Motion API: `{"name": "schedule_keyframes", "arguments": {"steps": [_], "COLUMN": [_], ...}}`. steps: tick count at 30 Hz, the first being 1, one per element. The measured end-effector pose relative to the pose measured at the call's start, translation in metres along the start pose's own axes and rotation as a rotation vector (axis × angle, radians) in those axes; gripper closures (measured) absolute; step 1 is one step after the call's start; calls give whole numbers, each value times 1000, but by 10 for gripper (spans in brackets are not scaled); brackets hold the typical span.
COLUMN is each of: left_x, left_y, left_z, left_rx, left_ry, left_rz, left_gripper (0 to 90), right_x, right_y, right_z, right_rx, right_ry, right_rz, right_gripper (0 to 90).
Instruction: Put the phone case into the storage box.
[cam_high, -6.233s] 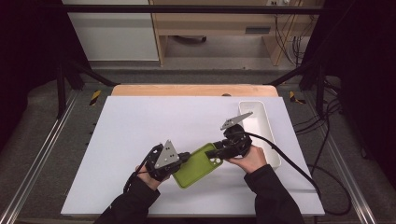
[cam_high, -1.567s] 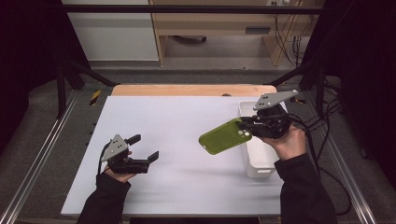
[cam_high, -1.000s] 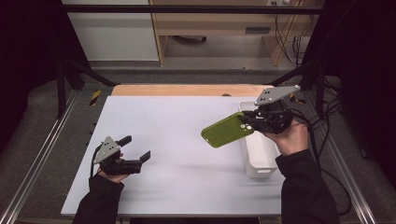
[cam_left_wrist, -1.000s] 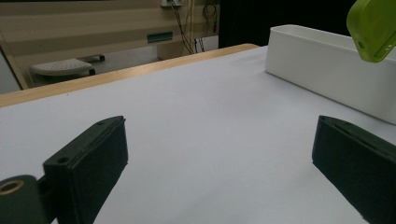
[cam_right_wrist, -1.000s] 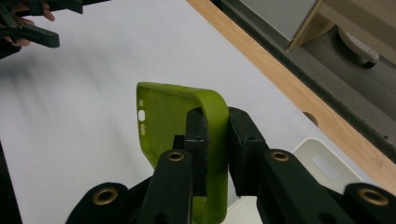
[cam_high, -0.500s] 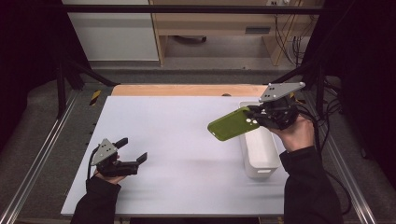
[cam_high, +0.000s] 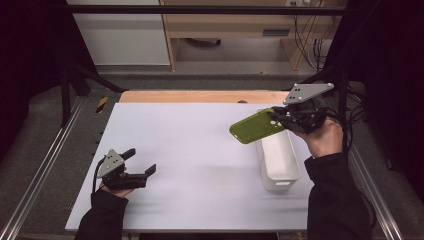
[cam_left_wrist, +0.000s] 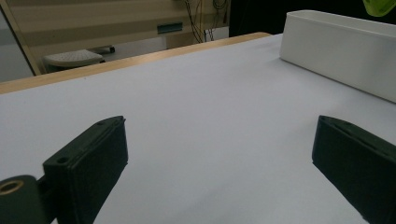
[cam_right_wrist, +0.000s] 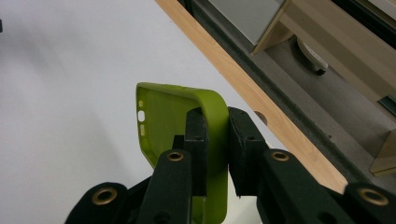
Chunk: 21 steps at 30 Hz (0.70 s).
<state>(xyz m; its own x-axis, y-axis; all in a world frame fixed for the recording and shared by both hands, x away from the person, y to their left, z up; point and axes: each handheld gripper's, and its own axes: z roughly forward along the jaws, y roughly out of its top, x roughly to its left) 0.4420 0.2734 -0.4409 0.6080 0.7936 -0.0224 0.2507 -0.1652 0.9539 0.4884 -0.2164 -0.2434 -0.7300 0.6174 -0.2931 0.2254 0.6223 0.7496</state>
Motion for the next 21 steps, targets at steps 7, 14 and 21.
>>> {"name": "schedule_keyframes", "arguments": {"steps": [7, 14, 21], "left_x": [2, 2, 2], "left_y": [0, -1, -1], "left_z": [-1, 0, 0], "left_rx": [-4, -3, -2], "left_ry": [4, 2, 0], "left_rz": [-2, -1, -1], "left_gripper": [32, 32, 32], "right_x": [-9, -18, -24], "right_y": [1, 5, 8], "right_z": [-2, -3, -5], "right_rx": [4, 15, 22], "right_ry": [-27, -53, -81], "right_rz": [-2, -10, -30], "right_gripper": [794, 793, 793]}}
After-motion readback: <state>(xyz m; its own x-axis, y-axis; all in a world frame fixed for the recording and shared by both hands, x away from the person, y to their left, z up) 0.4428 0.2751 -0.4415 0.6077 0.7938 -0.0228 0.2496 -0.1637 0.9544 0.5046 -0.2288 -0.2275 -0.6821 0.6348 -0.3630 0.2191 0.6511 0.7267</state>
